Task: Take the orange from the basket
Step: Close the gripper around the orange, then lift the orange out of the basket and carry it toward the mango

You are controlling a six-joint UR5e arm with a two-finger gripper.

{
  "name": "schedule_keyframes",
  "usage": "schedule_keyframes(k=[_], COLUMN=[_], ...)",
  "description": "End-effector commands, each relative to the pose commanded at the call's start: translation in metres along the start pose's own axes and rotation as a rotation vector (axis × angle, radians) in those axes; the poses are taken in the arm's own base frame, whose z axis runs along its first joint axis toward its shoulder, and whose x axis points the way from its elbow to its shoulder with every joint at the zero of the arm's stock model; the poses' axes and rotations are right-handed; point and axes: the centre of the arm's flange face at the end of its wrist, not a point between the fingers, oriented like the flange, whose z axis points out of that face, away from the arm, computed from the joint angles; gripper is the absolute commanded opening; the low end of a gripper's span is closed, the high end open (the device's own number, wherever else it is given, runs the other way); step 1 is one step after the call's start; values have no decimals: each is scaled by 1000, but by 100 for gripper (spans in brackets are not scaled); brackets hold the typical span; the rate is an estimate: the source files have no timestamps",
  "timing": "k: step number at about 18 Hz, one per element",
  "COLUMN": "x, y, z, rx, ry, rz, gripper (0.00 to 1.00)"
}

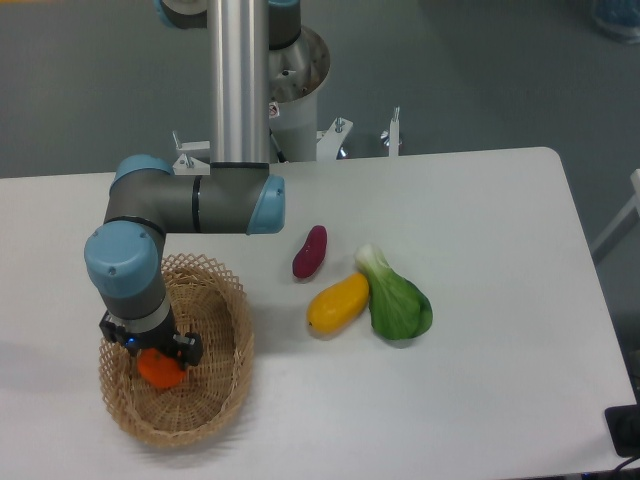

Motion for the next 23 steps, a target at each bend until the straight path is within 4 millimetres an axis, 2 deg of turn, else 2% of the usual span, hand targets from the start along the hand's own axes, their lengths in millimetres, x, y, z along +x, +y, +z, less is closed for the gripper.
schedule_keyframes(k=[3, 6, 9, 11, 13, 15, 18, 20, 23], x=[0, 0, -2, -6, -30, -42, -86, -109, -131], y=[0, -2, -4, -8, -6, -2, 13, 23, 36], z=[-1, -9, -31, -62, -96, -111, -151, -165, -178], rx=[3, 16, 49, 87, 121, 117, 109, 114, 98], ry=[-1, -6, -19, -36, -56, -58, -77, -86, -89], rz=[3, 15, 31, 77, 77, 79, 151, 154, 198], gripper=[59, 58, 57, 56, 57, 57, 57, 57, 57])
